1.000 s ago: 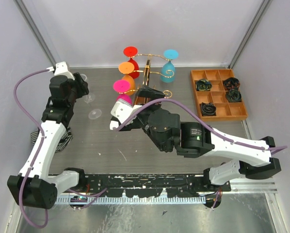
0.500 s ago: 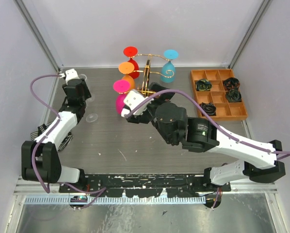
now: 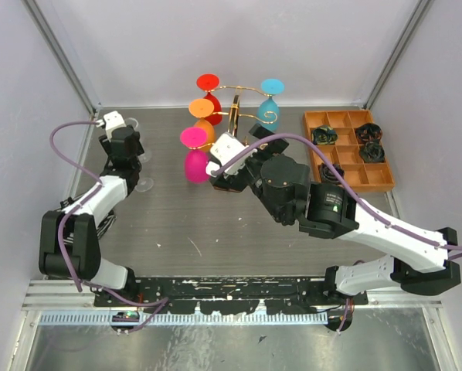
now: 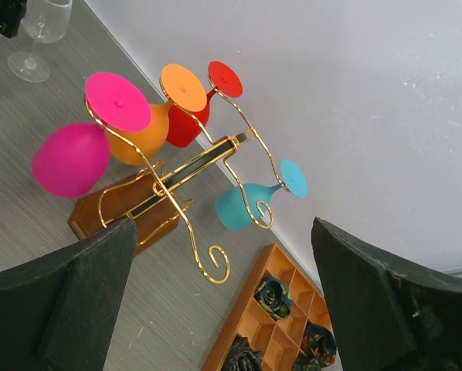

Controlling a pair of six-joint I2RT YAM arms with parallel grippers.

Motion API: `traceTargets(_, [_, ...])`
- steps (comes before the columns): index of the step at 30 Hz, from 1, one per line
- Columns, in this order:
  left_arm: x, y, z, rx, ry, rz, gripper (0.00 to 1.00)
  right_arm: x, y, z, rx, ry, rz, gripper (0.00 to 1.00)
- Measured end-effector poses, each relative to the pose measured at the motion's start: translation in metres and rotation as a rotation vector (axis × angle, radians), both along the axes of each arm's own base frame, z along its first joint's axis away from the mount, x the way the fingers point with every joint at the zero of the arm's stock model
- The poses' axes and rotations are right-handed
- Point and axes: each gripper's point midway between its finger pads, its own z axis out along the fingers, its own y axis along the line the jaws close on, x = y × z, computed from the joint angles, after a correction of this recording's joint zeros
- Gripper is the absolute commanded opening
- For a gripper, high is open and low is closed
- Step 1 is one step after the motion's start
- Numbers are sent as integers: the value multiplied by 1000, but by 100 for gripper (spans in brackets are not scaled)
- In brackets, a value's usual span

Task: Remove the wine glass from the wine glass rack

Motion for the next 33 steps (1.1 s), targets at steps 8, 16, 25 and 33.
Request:
traceTargets(8, [3, -5, 1, 9, -16, 10, 76, 4, -5, -4, -18, 8, -14, 100])
traceTargets(16, [-1, -16, 6, 22, -24, -1, 89, 5, -6, -4, -11, 11, -13, 100])
traceTargets(25, [-18, -16, 20, 14, -45, 16, 94, 6, -7, -6, 17, 36, -14, 100])
traceTargets(33, [-42, -16, 38, -17, -51, 22, 95, 51, -36, -8, 211, 184, -179, 95])
